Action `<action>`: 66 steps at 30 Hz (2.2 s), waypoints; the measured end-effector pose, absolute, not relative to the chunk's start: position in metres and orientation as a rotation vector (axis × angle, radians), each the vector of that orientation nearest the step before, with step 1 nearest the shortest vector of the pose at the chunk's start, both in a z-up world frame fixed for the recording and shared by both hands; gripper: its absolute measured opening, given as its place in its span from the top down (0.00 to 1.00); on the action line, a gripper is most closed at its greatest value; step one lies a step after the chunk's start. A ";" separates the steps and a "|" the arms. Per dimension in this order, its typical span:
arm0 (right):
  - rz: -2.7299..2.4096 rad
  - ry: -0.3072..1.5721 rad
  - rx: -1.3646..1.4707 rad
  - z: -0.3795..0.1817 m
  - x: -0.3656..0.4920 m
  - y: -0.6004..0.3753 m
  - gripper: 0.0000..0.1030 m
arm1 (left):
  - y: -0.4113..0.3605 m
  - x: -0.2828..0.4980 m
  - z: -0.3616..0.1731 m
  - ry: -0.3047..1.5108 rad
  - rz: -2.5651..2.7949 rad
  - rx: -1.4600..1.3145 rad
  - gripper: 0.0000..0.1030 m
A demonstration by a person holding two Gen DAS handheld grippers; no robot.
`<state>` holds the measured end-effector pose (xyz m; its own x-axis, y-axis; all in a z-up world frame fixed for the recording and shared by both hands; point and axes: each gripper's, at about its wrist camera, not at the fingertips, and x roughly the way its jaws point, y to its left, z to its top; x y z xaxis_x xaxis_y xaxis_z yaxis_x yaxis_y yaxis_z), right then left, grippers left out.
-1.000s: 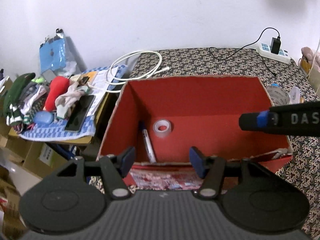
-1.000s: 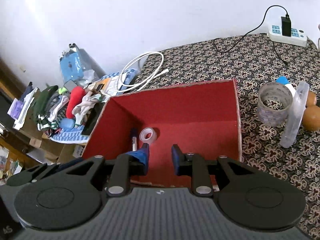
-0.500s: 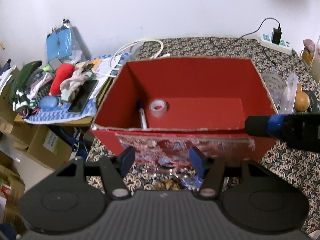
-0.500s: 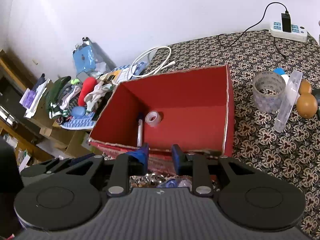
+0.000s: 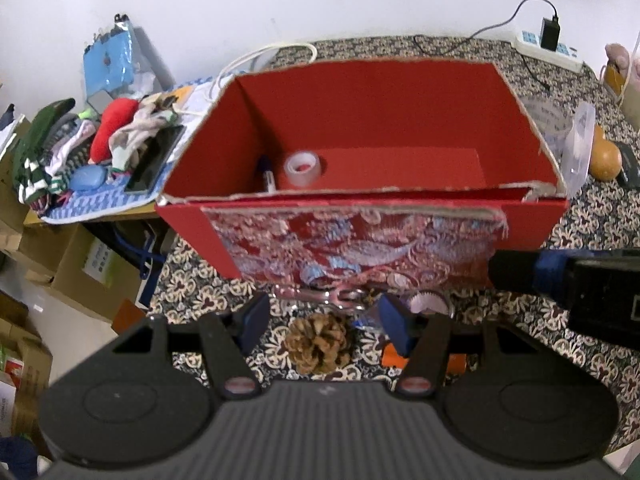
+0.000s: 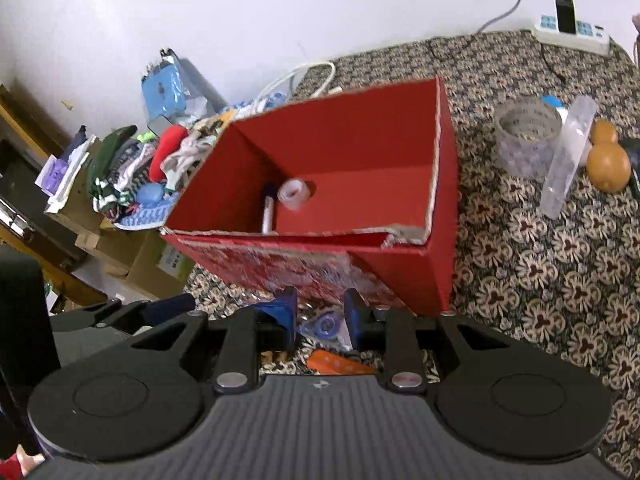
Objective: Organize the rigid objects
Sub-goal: 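Move the right tool back toward the pine cone before the box, then close the right tool on the pine cone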
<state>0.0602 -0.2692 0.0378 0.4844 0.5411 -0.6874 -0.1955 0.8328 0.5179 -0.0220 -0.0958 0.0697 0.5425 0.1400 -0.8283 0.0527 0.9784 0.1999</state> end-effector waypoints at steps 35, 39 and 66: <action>0.426 1.113 0.351 0.002 0.064 -0.227 0.91 | -0.053 -0.028 0.020 1.116 -0.029 0.116 0.40; 0.440 1.131 0.354 -0.004 0.062 -0.223 0.91 | -0.044 -0.036 0.017 1.099 -0.048 0.085 0.40; 0.514 1.217 0.565 -0.036 0.066 -0.212 0.90 | 0.001 -0.061 0.004 0.944 -0.307 -0.064 0.40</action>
